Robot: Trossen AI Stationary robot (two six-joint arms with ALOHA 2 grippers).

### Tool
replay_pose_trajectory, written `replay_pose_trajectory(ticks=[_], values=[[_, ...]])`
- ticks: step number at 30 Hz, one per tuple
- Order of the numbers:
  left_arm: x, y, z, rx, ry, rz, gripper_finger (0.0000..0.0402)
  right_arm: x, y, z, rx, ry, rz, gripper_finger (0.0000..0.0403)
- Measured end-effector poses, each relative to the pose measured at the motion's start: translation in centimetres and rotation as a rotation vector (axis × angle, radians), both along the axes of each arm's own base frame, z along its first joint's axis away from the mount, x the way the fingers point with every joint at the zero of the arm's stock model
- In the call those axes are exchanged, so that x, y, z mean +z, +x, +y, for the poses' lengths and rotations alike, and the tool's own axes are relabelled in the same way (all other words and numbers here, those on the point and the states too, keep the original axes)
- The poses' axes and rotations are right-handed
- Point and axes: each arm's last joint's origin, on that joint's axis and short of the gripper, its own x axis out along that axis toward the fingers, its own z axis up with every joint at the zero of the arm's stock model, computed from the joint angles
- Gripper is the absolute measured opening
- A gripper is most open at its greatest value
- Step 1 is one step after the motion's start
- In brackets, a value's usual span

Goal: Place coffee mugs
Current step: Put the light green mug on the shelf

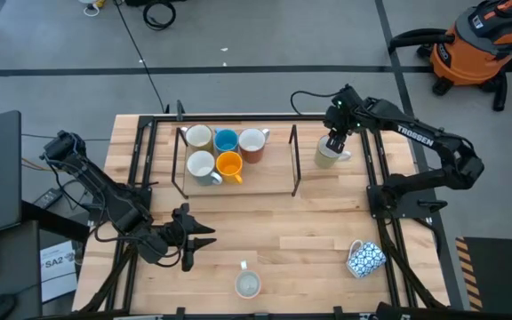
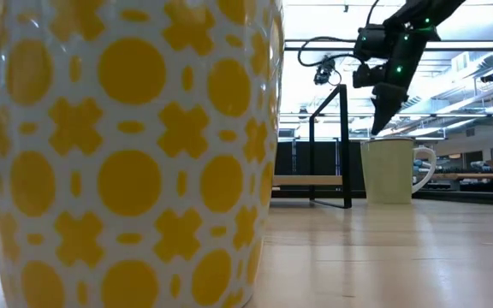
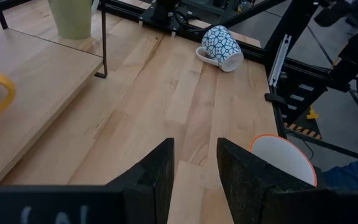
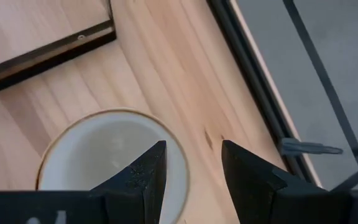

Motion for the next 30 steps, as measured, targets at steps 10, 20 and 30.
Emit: replay_pose_trajectory(ticks=[10,20,30], values=[[0.0,0.0,0.0,0.000,0.001,0.000,0.0128,-2.0,-0.3,0.2,0.020,0.010,0.037,0.0160],[0.0,0.0,0.0,-0.001,0.002,0.000,0.0128,-3.4,-0.3,0.3,0.019,0.004,0.032,0.0161],[0.0,0.0,0.0,-0.001,0.003,0.000,0.0128,-4.4,-0.6,0.5,0.005,0.006,0.071,0.0139]])
